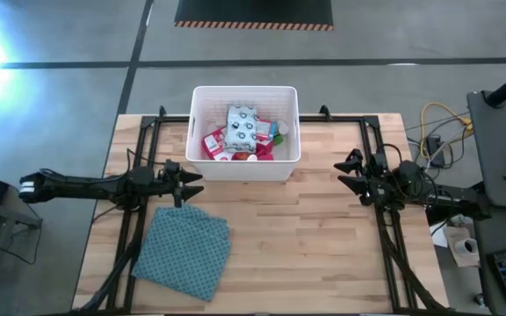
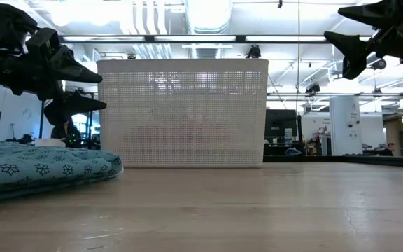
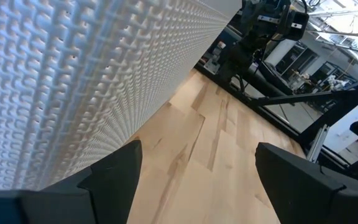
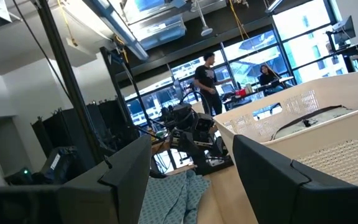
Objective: Pick & place medical supplies in basket/bin
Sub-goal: Return to Home Position
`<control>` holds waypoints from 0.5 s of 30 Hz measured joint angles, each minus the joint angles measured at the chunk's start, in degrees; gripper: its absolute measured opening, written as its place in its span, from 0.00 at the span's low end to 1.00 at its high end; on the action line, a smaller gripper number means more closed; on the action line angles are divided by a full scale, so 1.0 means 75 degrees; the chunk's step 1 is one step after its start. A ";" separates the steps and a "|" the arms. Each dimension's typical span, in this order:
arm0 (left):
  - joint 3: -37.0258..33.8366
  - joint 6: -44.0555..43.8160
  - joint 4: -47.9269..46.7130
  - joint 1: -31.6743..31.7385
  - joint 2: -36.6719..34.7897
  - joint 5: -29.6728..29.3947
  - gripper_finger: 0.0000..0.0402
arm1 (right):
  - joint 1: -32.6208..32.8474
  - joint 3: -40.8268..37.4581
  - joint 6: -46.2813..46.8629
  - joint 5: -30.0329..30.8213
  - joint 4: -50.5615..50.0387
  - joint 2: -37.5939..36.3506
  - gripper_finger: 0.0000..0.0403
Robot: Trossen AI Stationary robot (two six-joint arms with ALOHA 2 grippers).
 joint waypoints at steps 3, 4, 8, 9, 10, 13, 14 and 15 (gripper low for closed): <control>0.0000 0.0000 0.0000 0.0000 0.0000 0.0002 0.73 | 0.0000 0.0000 -0.0003 0.0002 0.0000 0.0000 0.54; 0.0000 0.0000 0.0000 -0.0002 0.0000 0.0002 0.73 | 0.0000 0.0000 0.0000 0.0002 -0.0001 -0.0001 0.54; 0.0000 -0.0001 0.0000 0.0000 -0.0003 0.0001 0.73 | -0.0001 0.0000 0.0000 0.0000 -0.0001 -0.0003 0.54; 0.0000 0.0000 0.0003 0.0000 -0.0003 0.0005 0.73 | 0.0000 0.0000 0.0000 0.0001 -0.0001 -0.0003 0.54; 0.0000 0.0000 0.0000 0.0000 -0.0001 0.0002 0.73 | -0.0005 0.0000 -0.0001 0.0018 0.0010 -0.0004 0.54; 0.0000 0.0000 -0.0063 0.0000 0.0032 0.0002 0.73 | -0.0003 0.0000 0.0000 0.0006 0.0001 0.0016 0.54; 0.0000 0.0000 -0.0066 0.0000 0.0035 0.0002 0.73 | -0.0003 0.0000 0.0000 0.0022 -0.0007 0.0035 0.54; 0.0000 0.0000 -0.0062 0.0000 0.0053 0.0002 0.73 | -0.0006 0.0000 0.0000 0.0019 -0.0013 0.0041 0.54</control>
